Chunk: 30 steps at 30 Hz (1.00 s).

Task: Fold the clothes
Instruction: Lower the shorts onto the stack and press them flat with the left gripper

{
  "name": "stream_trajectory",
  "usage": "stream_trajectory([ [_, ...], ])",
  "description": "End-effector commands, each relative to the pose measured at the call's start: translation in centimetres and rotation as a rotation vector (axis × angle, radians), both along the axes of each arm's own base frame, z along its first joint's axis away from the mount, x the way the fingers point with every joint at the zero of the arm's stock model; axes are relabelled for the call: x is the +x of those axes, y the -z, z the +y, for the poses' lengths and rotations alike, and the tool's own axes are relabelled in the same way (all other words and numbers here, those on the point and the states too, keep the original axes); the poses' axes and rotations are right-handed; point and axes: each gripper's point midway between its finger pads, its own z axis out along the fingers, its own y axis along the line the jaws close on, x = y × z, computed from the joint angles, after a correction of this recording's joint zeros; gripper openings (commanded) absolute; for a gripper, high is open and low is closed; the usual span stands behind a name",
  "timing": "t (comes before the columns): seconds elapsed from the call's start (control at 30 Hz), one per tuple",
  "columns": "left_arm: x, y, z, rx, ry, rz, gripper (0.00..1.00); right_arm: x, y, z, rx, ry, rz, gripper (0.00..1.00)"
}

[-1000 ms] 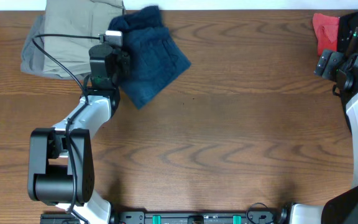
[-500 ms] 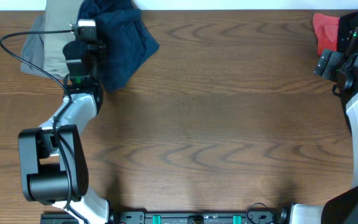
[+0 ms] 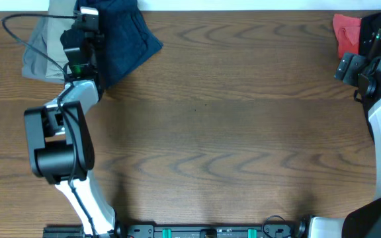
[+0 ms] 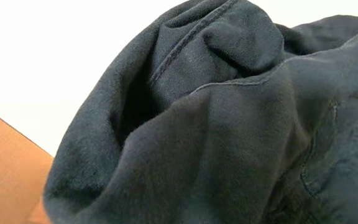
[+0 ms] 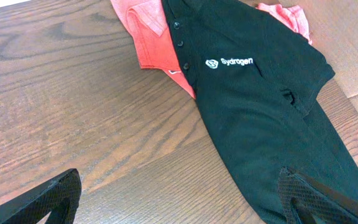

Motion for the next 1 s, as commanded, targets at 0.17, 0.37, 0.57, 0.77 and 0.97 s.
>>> stream_trajectory([
  [0.17,0.9,-4.8,3.3,0.082,-0.073,-0.102,0.17,-0.1,0.1,-0.3,-0.002,0.015,0.001,0.99],
  [0.37,0.5,-4.8,5.4,0.083,-0.107,-0.095,0.17,0.0,0.1,-0.3,-0.002,0.015,0.001,0.99],
  [0.57,-0.1,-4.1,7.2,0.079,-0.137,-0.065,0.24,-0.1,0.1,-0.3,-0.002,0.015,0.001,0.99],
  [0.77,-0.8,-3.6,9.3,0.076,-0.172,-0.044,0.34,-0.1,0.1,-0.3,-0.002,0.015,0.001,0.99],
  [0.97,-1.2,-2.9,10.2,0.071,-0.188,-0.014,0.98,0.0,0.1,-0.3,-0.002,0.015,0.001,0.99],
])
